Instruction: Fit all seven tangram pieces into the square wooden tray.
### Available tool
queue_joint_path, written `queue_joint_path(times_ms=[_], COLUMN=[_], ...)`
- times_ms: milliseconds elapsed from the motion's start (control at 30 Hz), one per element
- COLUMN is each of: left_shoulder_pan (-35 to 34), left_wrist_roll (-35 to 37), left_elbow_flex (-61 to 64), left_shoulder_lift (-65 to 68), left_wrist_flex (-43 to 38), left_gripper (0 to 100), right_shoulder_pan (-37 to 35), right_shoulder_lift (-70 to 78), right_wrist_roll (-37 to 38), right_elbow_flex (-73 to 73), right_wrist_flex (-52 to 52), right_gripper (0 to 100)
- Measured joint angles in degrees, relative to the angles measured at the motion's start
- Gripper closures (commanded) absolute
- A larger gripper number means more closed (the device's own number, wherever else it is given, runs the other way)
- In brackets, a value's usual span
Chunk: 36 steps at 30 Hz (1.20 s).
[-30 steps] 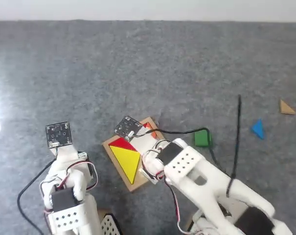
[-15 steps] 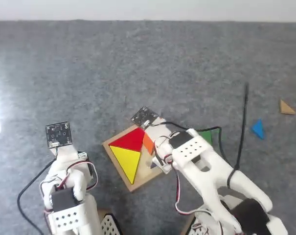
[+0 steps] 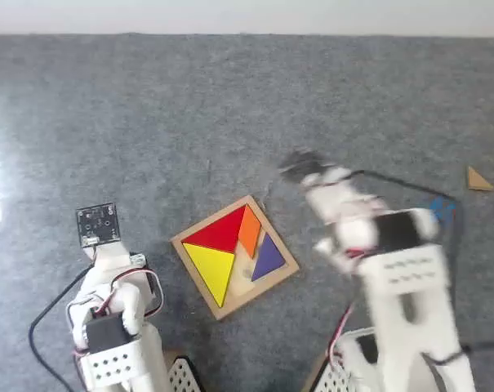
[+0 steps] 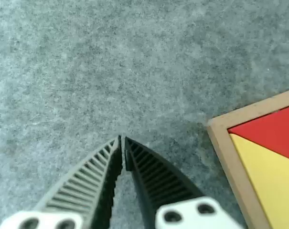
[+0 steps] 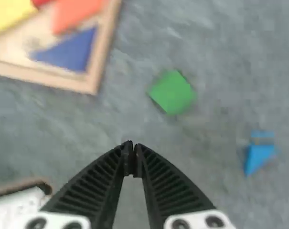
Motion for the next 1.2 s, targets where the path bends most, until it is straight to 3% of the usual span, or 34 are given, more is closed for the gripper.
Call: queue_joint_path(times_ms=[200, 400, 700, 1033, 1200], left_shoulder_pan=[0.0, 0.0, 0.0, 0.0, 0.0], left_wrist_roll=[0.0, 0.0, 0.0, 0.0, 0.0], left_elbow_flex=[0.0, 0.0, 0.0, 0.0, 0.0], left_shoulder_lift=[0.0, 0.0, 0.0, 0.0, 0.0], left_wrist_flex=[0.0, 0.0, 0.0, 0.0, 0.0], left_gripper=[99, 99, 99, 99, 99], right_shoulder_pan=[24.9, 36.4, 38.6, 37.2, 37.0], right_shoulder_lift=[3.4, 9.0, 20.4, 38.7, 41.1], right_wrist_roll=[12.8, 16.6, 7.8, 6.9, 6.9], right_elbow_flex=[-0.7, -0.7, -6.8, -11.7, -12.1], right_wrist_flex=[-0.1, -7.8, -11.8, -11.6, -11.3], right_gripper=[98.0, 98.0, 97.5, 97.9, 97.6])
